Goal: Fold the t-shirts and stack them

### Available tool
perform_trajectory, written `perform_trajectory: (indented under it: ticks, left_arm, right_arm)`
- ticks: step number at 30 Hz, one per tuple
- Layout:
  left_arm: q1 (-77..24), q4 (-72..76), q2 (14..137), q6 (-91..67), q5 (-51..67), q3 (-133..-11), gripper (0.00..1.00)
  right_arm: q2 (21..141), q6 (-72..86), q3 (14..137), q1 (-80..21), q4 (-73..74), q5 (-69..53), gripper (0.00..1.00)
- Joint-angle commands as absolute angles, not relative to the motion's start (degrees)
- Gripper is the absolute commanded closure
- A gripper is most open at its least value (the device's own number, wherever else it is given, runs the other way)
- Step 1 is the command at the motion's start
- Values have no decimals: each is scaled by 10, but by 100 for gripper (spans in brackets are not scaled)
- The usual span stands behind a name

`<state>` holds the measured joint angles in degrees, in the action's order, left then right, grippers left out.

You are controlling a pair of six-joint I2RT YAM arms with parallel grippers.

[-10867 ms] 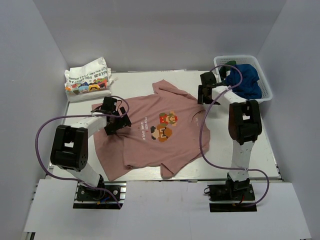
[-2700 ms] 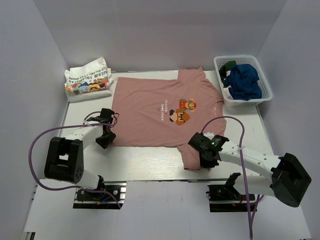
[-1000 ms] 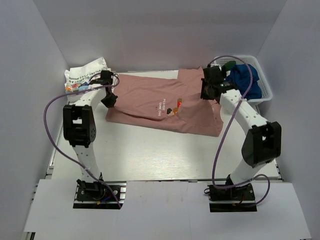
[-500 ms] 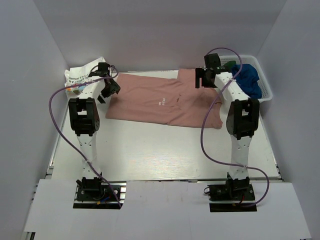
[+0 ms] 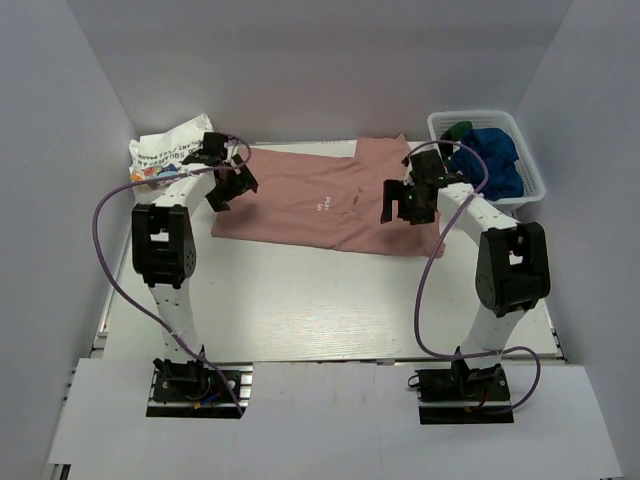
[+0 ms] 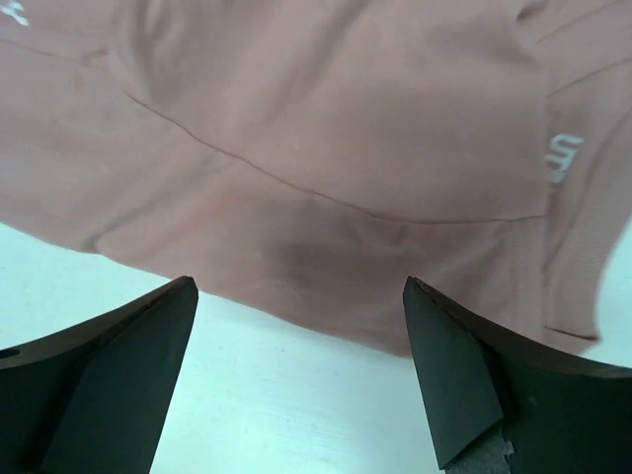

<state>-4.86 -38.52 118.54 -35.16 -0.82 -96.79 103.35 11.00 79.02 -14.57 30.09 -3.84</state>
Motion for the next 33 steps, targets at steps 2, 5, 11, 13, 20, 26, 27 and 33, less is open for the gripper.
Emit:
perform_trajectory:
  ticks: [2, 5, 11, 13, 20, 26, 27, 33]
  left_arm:
    - [-56, -352, 1207, -345, 11, -940, 0]
    - [-56, -386, 1238, -350, 4, -940, 0]
    - [-56, -401, 1167, -361, -36, -797, 0]
    - [-56, -396, 1130, -380, -36, -715, 0]
    - [-56, -409, 920, -472, -41, -454, 0]
    - [-56, -514, 701, -518, -83, -398, 0]
    - [-56, -525, 647, -518, -91, -398, 0]
    - [-56, -547, 620, -518, -125, -500, 0]
  right_arm:
    - [1039, 152, 725, -137, 200, -71, 10]
    - [1065, 171, 711, -140, 191, -78, 10]
    - [1011, 198, 573, -140, 162, -51, 10]
    - [943, 213, 504, -143, 149, -45, 10]
    - [724, 243, 277, -163, 142, -97, 10]
    - [597, 270, 252, -192, 269, -72, 10]
    - [553, 272, 260, -197, 283, -66, 10]
    - [535, 215, 356, -198, 269, -21, 10]
